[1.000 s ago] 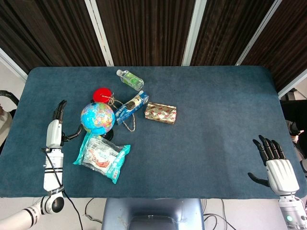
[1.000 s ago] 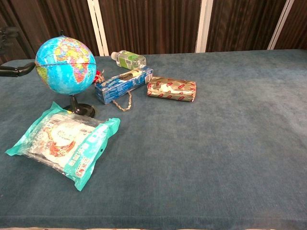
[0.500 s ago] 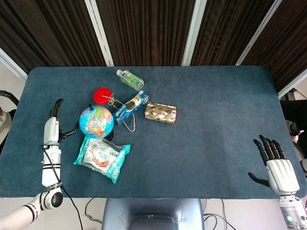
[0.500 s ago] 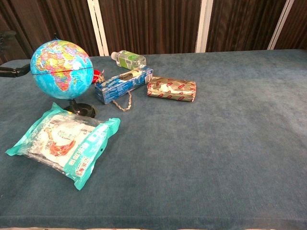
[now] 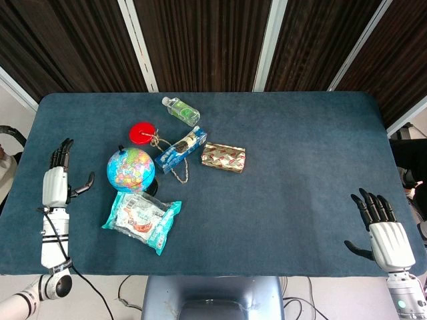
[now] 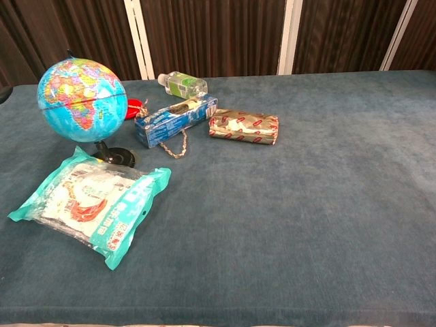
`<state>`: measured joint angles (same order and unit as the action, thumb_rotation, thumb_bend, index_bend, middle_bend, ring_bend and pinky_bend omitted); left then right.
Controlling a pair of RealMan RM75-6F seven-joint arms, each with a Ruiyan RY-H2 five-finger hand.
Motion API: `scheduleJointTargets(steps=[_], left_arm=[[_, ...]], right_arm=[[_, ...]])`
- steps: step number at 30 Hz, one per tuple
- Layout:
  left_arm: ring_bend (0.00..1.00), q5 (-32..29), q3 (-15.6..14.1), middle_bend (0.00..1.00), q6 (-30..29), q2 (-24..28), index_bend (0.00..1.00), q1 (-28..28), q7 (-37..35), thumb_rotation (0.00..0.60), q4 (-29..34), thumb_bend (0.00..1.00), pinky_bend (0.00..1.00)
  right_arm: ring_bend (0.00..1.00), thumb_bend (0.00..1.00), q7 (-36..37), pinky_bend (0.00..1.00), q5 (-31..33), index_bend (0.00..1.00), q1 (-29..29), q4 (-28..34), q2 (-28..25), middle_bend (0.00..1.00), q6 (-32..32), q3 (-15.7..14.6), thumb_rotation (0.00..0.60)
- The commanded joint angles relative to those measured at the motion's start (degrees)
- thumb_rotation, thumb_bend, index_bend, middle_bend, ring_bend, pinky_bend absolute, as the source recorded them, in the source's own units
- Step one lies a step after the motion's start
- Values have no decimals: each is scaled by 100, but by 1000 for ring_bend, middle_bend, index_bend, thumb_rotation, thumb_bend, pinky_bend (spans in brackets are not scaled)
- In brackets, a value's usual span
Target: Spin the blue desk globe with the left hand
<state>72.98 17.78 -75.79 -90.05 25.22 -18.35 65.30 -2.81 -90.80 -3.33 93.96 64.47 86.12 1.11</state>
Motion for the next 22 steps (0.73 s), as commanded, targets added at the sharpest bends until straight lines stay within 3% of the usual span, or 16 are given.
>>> scheduleJointTargets(steps=[1, 3, 6, 7, 10, 13, 16, 22], left_arm=[[0, 559, -417, 0, -150, 589, 0, -279, -349, 600, 568, 366, 0], [0, 896, -708, 0, -318, 899, 0, -477, -514, 600, 829, 367, 0], [0, 1475, -1378, 0, -459, 1511, 0, -835, -605, 600, 1311, 368, 0], [0, 1744, -1791, 0, -482, 1841, 0, -1045, -517, 600, 1575, 370, 0], [0, 2238, -2401, 0, -874, 2251, 0, -1515, 27, 600, 1822, 372, 0], [0, 2400, -2510, 0, -1272, 2324, 0, -1827, 1087, 600, 1897, 378, 0], [0, 2409, -2413, 0, -1611, 2224, 0, -2014, 1551, 600, 1896, 388, 0], [0, 2216, -2257, 0, -1666, 2164, 0, -2098, 1752, 600, 1889, 387, 0]], right_arm=[[0, 238, -27, 0, 0, 0, -7, 2, 12, 0, -15, -5, 600], [0, 238, -60, 0, 15, 0, -10, 8, 20, 0, -35, -7, 600], [0, 239, -135, 0, 36, 0, -24, 24, 36, 0, -85, -14, 600], [0, 239, -174, 0, 34, 0, -32, 28, 48, 0, -106, -20, 600], [0, 238, -205, 0, -6, 0, -47, 27, 90, 0, -115, -33, 600], [0, 238, -218, 0, -65, 0, -54, 8, 129, 0, -107, -53, 600], [0, 238, -226, 0, -100, 0, -74, 25, 144, 0, -142, -76, 600], [0, 238, -246, 0, -150, 0, -85, 20, 153, 0, -162, -109, 600]])
